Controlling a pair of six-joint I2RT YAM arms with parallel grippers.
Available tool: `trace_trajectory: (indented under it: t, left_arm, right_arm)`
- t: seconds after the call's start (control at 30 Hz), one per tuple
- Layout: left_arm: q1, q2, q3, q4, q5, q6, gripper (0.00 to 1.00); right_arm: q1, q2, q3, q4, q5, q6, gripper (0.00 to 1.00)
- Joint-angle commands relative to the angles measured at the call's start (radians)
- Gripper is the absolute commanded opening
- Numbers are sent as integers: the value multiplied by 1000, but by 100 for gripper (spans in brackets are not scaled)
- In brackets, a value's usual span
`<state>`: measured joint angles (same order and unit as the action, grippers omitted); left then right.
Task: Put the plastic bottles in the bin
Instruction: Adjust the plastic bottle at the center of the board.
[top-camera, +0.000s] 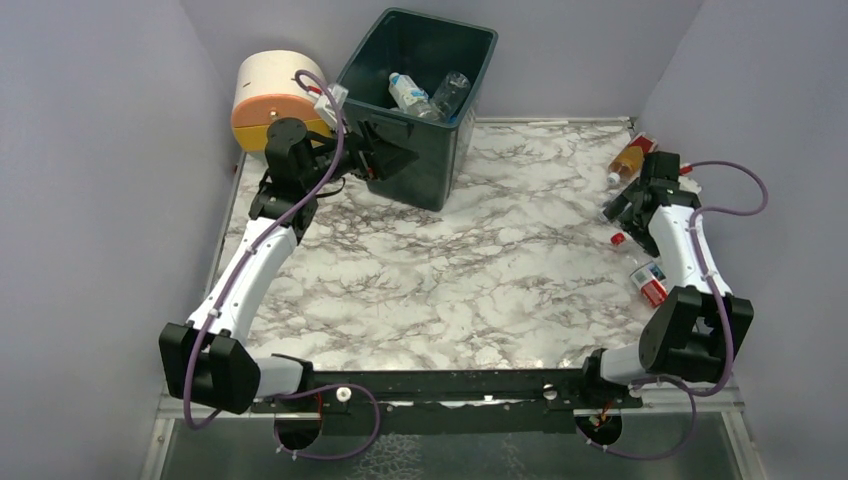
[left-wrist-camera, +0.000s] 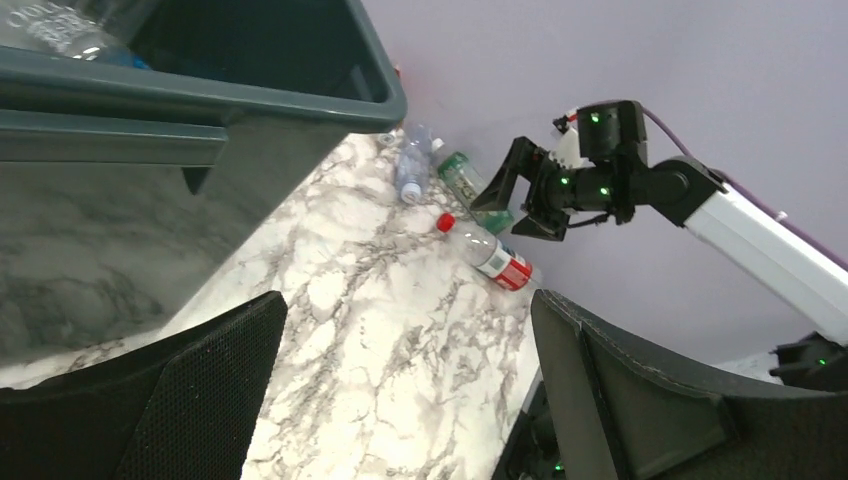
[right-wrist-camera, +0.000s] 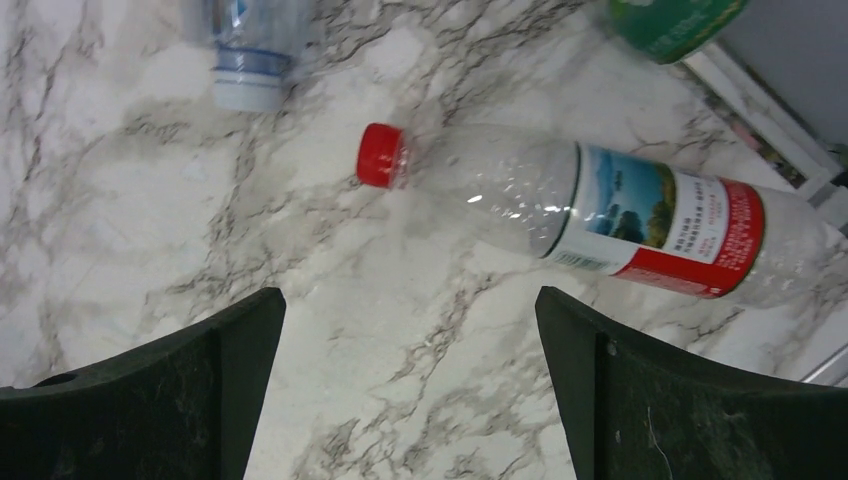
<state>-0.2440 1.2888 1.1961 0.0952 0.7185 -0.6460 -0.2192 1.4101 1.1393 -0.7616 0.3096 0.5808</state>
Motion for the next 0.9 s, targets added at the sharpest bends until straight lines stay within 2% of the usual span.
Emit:
trace_trajectory:
  t: [0.0, 0.3, 0.7, 0.87]
  left_arm:
    - [-3, -68, 2, 95, 75, -36, 99]
    - [-3, -104, -23, 85, 91, -32, 99]
    - [-3, -100, -21, 106, 91, -61, 99]
    - [-4, -79, -21, 126, 90, -79, 99]
  right_arm:
    - [-89, 19, -7, -39, 140, 40, 99]
    - [-342, 35, -188, 102, 91, -58, 99]
    - [-349, 33, -320, 166, -72, -57, 99]
    - [-347, -37, -353, 172, -195, -68, 97]
